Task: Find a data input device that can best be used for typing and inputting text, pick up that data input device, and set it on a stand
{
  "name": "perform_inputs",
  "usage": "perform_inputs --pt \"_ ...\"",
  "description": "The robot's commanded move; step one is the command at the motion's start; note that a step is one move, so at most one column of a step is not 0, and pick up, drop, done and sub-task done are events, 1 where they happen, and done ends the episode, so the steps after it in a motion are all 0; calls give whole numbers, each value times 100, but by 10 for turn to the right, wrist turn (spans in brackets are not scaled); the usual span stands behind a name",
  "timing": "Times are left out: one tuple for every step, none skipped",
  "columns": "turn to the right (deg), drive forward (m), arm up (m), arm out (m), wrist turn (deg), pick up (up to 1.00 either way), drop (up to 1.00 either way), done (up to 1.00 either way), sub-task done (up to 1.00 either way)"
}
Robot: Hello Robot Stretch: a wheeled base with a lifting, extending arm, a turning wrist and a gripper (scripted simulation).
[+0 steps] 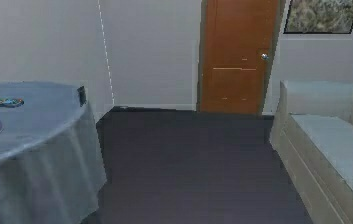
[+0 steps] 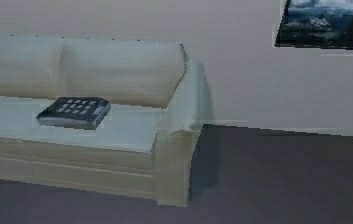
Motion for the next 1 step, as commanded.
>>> perform_inputs --pt "-450 0 0 0 0 0 0 0 0"
